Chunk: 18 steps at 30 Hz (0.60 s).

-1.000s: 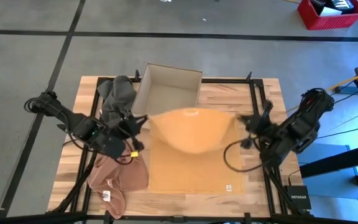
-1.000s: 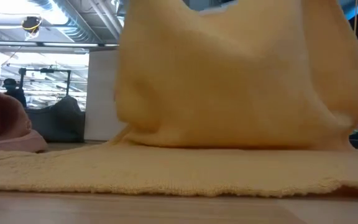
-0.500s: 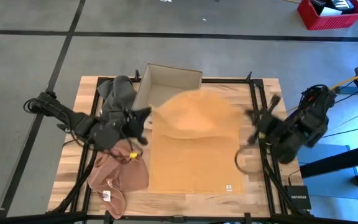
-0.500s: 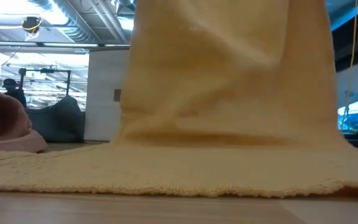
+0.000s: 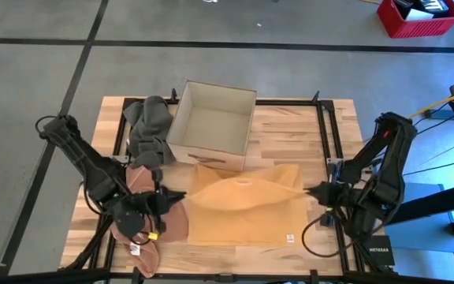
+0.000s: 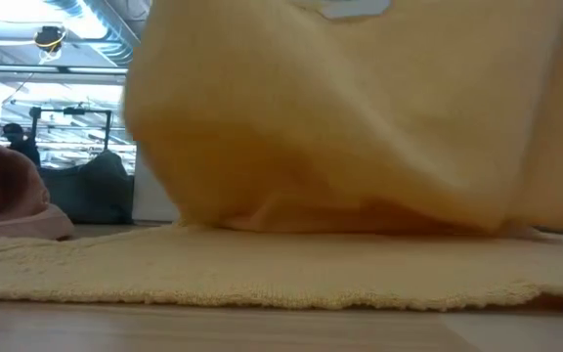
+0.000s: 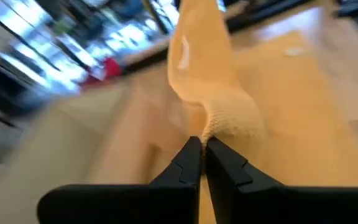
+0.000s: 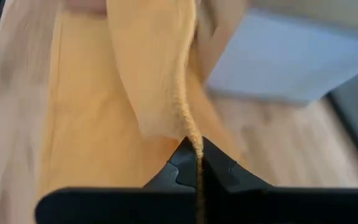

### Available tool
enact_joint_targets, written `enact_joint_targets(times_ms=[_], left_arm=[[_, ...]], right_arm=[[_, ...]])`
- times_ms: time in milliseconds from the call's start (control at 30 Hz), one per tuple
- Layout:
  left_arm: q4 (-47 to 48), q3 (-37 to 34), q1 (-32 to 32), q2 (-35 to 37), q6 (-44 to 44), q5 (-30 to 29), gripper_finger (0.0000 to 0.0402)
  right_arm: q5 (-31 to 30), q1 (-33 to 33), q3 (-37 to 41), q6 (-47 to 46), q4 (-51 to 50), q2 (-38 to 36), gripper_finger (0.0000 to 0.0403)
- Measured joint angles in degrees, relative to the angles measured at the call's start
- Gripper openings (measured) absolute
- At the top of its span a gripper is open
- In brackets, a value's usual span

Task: Fold towel
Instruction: Fold the yellow towel

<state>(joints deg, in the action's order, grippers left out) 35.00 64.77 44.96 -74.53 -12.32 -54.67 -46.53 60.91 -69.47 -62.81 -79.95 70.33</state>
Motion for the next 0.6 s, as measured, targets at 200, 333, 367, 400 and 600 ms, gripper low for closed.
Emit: enact_joint_targets(times_ms=[200, 333, 367, 400, 600], left_arm=[[0.16, -2.19, -1.74, -0.35, -7.17, 4.90, 0.0004], [-4.10, -0.60, -4.80, -0.31, 0.07, -0.04, 0.0004], [-4.81, 0.14, -5.73, -0.27, 2.39, -2.20, 0.0004], [-5.07, 1.13, -6.83, -0.26, 4.83, -4.69, 0.0004], [-4.07, 2.94, -14.22, -0.14, 12.34, -7.68, 0.0004]], right_arm=[[0.52, -0.14, 0.85, -4.72, -2.41, 0.88, 0.0003], [-12.59, -0.92, 0.35, -5.81, -2.86, -1.51, 0.0003], [-16.35, -1.64, -0.25, -5.78, -3.40, -1.96, 0.0003], [-20.09, -2.34, -1.07, -5.77, -4.51, -2.53, 0.0003], [-32.51, -2.94, -4.46, 0.33, -6.86, -7.86, 0.0003]])
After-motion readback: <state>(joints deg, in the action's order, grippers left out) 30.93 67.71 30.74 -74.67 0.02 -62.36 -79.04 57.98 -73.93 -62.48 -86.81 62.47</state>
